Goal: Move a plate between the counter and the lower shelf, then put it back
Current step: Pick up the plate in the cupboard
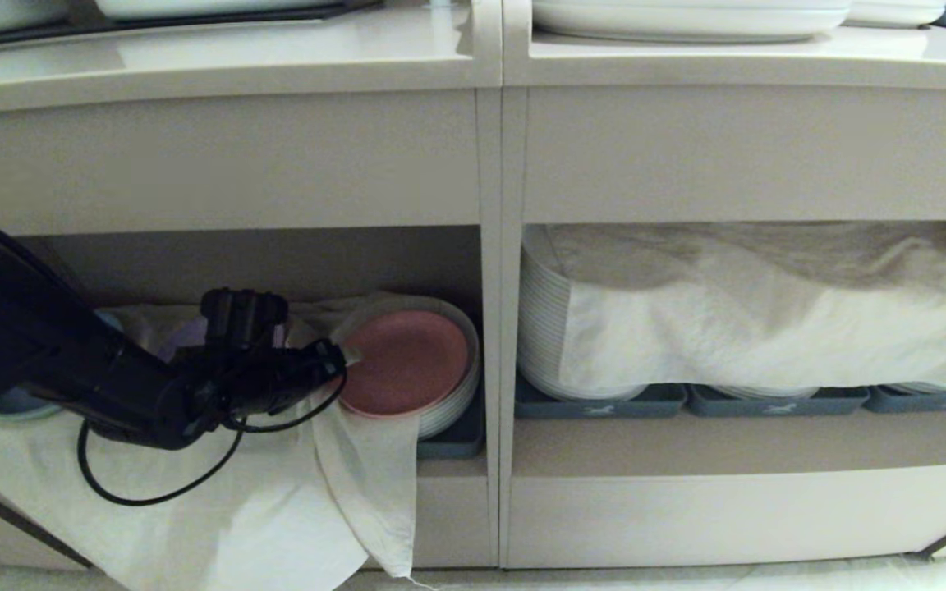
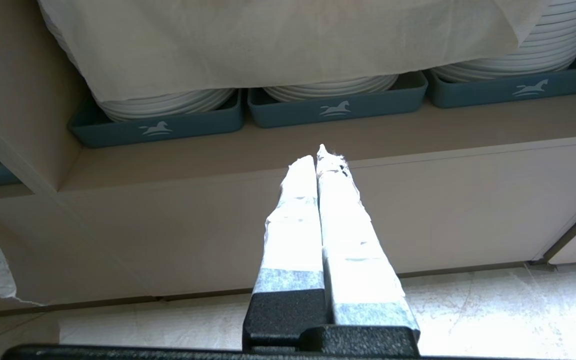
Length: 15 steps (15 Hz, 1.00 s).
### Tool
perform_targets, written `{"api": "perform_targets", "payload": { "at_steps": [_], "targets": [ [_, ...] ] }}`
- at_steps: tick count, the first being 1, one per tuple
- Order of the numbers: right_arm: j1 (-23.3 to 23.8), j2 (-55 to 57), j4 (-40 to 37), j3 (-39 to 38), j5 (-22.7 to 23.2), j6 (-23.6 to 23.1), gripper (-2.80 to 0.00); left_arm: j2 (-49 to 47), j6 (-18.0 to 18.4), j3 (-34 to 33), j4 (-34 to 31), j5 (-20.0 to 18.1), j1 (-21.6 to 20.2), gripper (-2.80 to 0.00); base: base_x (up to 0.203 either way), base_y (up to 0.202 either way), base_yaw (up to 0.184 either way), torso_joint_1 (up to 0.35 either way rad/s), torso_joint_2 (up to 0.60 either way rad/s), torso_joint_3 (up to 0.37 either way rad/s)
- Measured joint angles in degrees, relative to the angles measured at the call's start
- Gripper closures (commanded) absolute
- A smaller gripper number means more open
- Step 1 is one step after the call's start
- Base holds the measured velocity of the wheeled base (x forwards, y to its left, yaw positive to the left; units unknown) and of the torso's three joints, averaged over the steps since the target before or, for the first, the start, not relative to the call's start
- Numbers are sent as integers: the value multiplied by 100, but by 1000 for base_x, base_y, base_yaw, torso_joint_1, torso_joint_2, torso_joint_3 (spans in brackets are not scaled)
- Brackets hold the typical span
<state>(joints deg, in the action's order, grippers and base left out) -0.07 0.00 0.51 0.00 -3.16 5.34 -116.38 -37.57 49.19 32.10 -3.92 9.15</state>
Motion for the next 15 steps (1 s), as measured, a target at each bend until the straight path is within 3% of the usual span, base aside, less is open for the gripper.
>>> {"api": "perform_targets", "payload": {
  "at_steps": [15],
  "targets": [
    [0, 0, 0, 0, 0, 2, 0, 500, 27, -471, 39, 64, -113, -280, 0, 0, 0, 0, 0, 0]
  ]
}}
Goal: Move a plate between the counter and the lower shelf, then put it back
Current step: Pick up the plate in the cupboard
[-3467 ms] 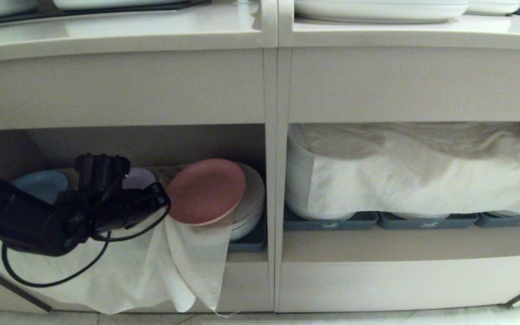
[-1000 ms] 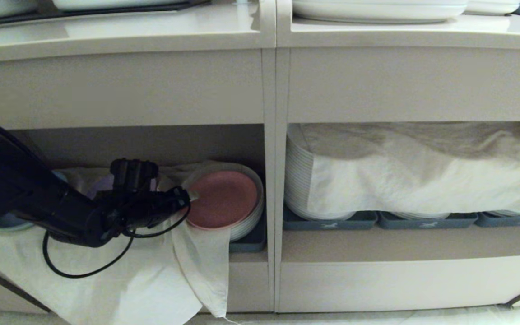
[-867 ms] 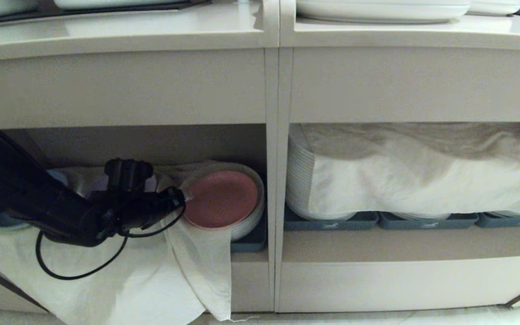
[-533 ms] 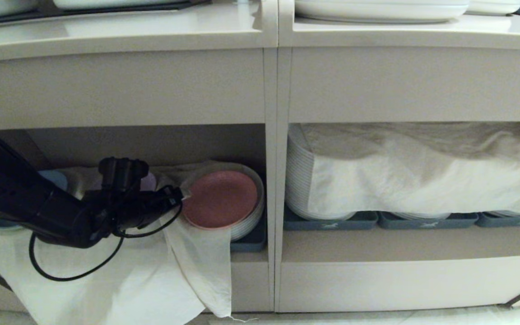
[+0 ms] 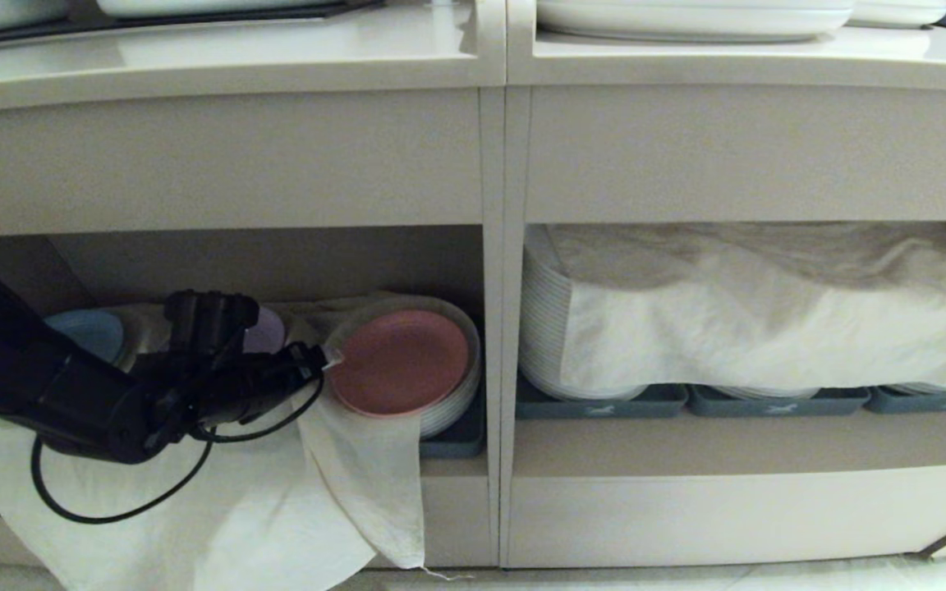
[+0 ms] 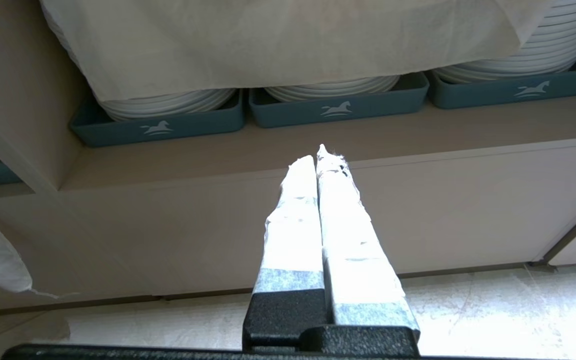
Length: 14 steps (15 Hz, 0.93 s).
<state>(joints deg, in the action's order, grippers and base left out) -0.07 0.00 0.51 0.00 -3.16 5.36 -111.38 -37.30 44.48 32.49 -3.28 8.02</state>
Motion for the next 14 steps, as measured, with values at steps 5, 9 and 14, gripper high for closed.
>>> {"api": "perform_targets", "payload": {
  "at_steps": [5, 9, 14],
  "targets": [
    [0, 0, -2, 0, 0, -5, 0, 266, 7, -351, 14, -19, 7, -280, 0, 0, 0, 0, 0, 0],
    [0, 0, 0, 0, 0, -2, 0, 517, 10, -747, 204, -74, 7, -280, 0, 0, 0, 0, 0, 0],
    [0, 0, 0, 0, 2, -2, 0, 720, 18, -1137, 496, -100, 46, 0, 0, 0, 0, 0, 0, 0]
  ]
}}
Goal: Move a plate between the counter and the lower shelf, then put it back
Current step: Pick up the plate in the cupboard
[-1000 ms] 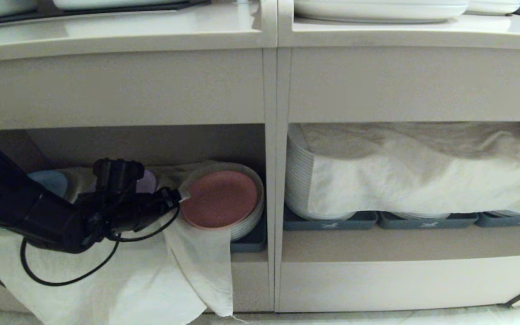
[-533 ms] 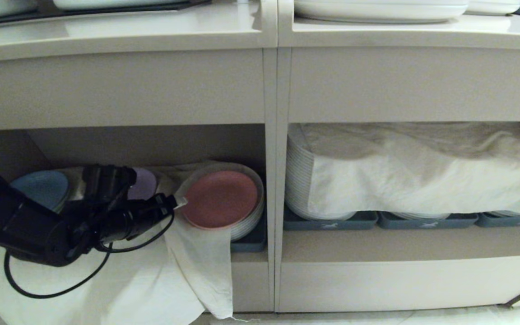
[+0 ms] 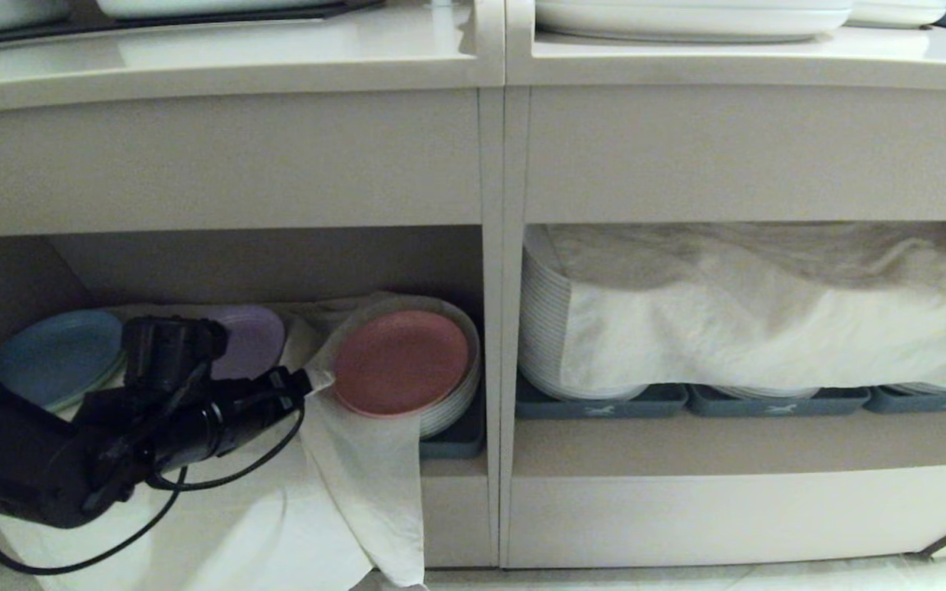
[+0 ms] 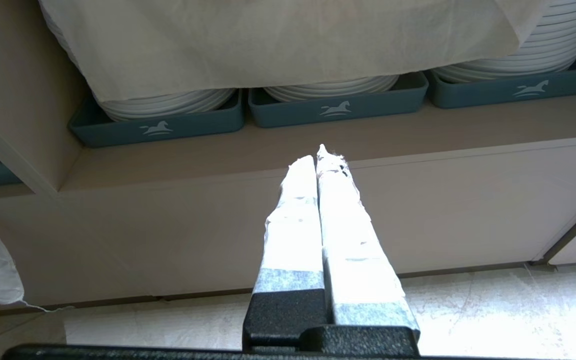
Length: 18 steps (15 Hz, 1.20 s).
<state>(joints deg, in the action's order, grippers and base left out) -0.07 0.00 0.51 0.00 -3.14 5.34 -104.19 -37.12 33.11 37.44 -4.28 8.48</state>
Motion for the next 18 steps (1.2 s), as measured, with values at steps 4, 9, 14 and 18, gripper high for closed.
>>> {"api": "perform_targets", "payload": {
  "at_steps": [4, 9, 14, 18],
  "targets": [
    [0, 0, 0, 0, 0, -2, 0, 74, -11, -34, 26, -45, 17, 0, 0, 0, 0, 0, 0, 0],
    [0, 0, 0, 0, -2, 0, 0, 238, -34, -210, 1, -104, 36, 0, 0, 0, 0, 0, 0, 0],
    [0, 0, 0, 0, -2, 0, 0, 523, -35, -525, -8, -150, 118, 0, 0, 0, 0, 0, 0, 0],
    [0, 0, 0, 0, 0, 0, 0, 766, -28, -822, 12, -148, 221, 0, 0, 0, 0, 0, 0, 0]
  ]
}}
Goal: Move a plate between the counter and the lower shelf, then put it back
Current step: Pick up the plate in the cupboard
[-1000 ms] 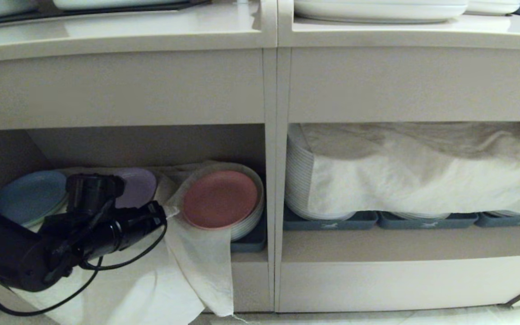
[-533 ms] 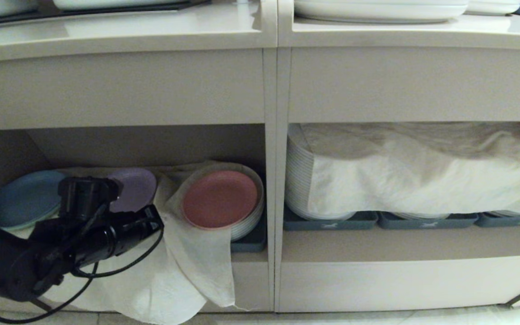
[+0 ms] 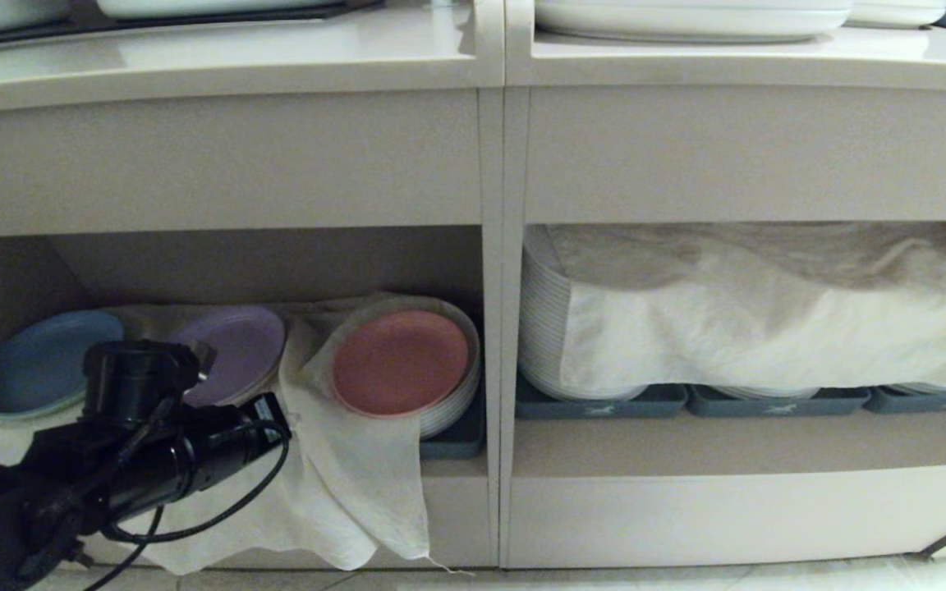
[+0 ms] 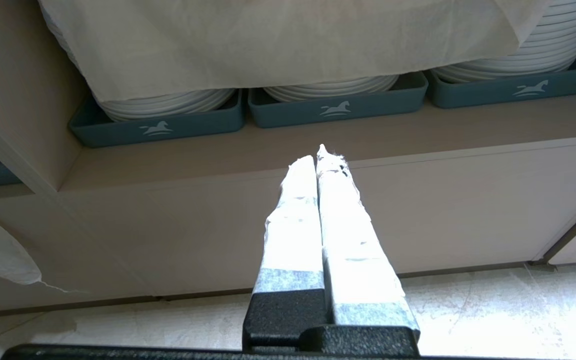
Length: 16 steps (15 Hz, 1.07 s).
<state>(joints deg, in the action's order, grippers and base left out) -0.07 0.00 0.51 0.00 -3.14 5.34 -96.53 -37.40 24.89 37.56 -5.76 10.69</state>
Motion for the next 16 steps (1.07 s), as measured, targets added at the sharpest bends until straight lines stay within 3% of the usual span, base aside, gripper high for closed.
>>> {"api": "perform_targets", "payload": {
  "at_steps": [8, 16],
  "targets": [
    [0, 0, 0, 0, -2, 0, 0, 136, -35, -79, 17, 9, 46, 0, 0, 0, 0, 0, 0, 0],
    [0, 0, -2, 0, -2, 0, 0, -322, -114, 465, 17, 7, 41, 0, 0, 0, 0, 0, 0, 0]
  ]
}}
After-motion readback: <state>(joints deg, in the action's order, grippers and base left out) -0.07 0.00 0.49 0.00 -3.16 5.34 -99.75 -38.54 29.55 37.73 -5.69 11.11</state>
